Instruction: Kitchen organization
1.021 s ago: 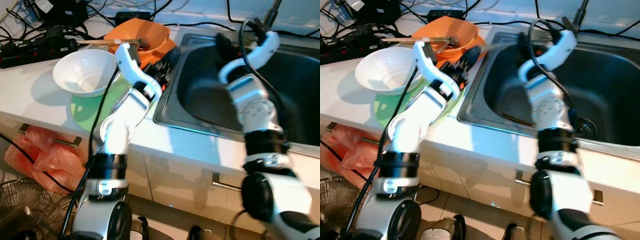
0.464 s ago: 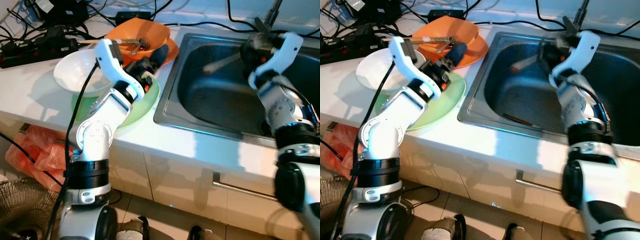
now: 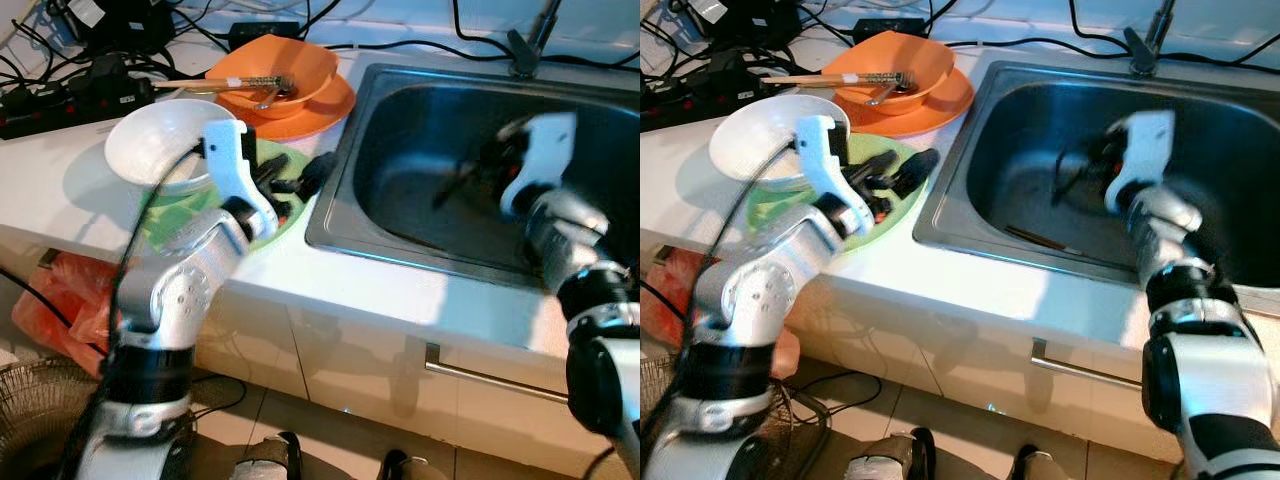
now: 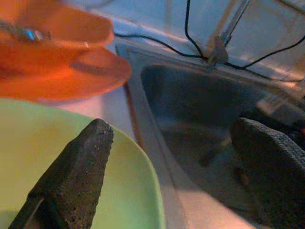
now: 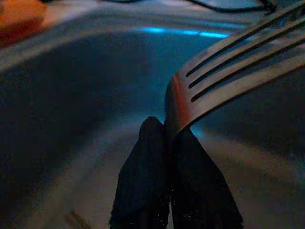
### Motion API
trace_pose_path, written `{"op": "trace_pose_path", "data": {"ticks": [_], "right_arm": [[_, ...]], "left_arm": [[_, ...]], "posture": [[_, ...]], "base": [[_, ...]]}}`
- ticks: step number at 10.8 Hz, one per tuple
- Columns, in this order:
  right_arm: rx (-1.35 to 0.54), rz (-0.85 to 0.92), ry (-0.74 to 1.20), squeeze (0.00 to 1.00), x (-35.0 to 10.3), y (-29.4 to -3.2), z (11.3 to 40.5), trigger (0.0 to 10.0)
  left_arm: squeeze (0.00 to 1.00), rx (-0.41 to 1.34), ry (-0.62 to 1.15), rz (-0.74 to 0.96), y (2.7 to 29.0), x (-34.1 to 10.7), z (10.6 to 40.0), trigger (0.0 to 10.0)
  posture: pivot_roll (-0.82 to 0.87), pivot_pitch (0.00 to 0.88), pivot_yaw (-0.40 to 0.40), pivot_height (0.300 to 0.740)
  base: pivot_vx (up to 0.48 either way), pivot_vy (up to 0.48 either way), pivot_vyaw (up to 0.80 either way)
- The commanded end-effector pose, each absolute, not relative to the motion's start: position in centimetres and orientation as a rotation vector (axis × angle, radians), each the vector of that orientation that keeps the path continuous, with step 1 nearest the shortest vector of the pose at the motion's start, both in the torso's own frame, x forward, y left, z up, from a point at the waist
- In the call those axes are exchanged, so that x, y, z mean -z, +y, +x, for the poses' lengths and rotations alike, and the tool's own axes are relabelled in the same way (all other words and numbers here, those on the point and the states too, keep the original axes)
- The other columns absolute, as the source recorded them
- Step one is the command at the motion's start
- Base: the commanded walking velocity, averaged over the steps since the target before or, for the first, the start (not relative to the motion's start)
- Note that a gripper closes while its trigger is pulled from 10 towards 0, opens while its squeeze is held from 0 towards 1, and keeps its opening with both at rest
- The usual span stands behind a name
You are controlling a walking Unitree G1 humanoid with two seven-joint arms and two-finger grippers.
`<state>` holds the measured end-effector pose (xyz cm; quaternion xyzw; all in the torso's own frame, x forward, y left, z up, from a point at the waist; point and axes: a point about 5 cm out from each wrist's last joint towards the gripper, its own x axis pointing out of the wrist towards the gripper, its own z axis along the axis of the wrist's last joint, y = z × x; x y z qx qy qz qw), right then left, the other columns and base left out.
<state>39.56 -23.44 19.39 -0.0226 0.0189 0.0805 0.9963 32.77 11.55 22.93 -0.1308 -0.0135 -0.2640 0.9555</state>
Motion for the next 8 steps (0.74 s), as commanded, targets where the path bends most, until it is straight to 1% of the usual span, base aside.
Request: {"op": "trace_pose_path", "data": {"ticks": [1,2,3,4,5,7,8], "right_arm": [[-0.177,-0.072,0.045,0.00,-18.8,-23.3,39.4,0.0],[-0.203,-0.086,0.054,0.00,-18.3,-23.1,39.3,0.0],[-0.218,-0.114,0.059,0.00,-18.0,-23.0,39.2,0.0],[-0.226,-0.127,0.066,0.00,-17.8,-22.8,39.2,0.0],[-0.233,-0.129,0.065,0.00,-17.7,-22.6,39.2,0.5],[-0.262,-0.137,0.071,0.00,-17.5,-22.1,39.2,0.3],[-0.289,-0.181,0.097,0.00,-17.1,-21.8,39.1,6.4]], "left_arm": [[1.00,0.541,-0.063,-0.189,11.7,-23.0,32.4,10.0],[1.00,0.549,-0.139,-0.016,12.0,-23.5,32.1,10.0],[1.00,0.558,-0.193,0.070,12.1,-23.9,32.1,10.0],[1.00,0.570,-0.224,0.111,12.0,-24.0,32.1,10.0],[1.00,0.584,-0.247,0.144,11.9,-23.6,32.0,10.0],[1.00,0.580,-0.266,0.174,11.8,-22.8,32.1,10.0],[1.00,0.589,-0.280,0.186,11.7,-22.5,32.0,10.0]], "posture": [[0.15,0.147,0.101,0.740],[0.15,0.147,0.101,0.740],[0.15,0.146,0.100,0.740],[0.15,0.145,0.102,0.740],[0.15,0.144,0.101,0.740],[0.14,0.144,0.102,0.740],[0.14,0.145,0.099,0.740]], "base": [[0.000,0.000,0.00],[0.000,0.000,0.00],[0.000,0.000,0.00],[0.000,0.000,0.00],[0.000,0.000,0.00],[0.000,0.000,0.00],[0.000,0.000,0.00]]}}
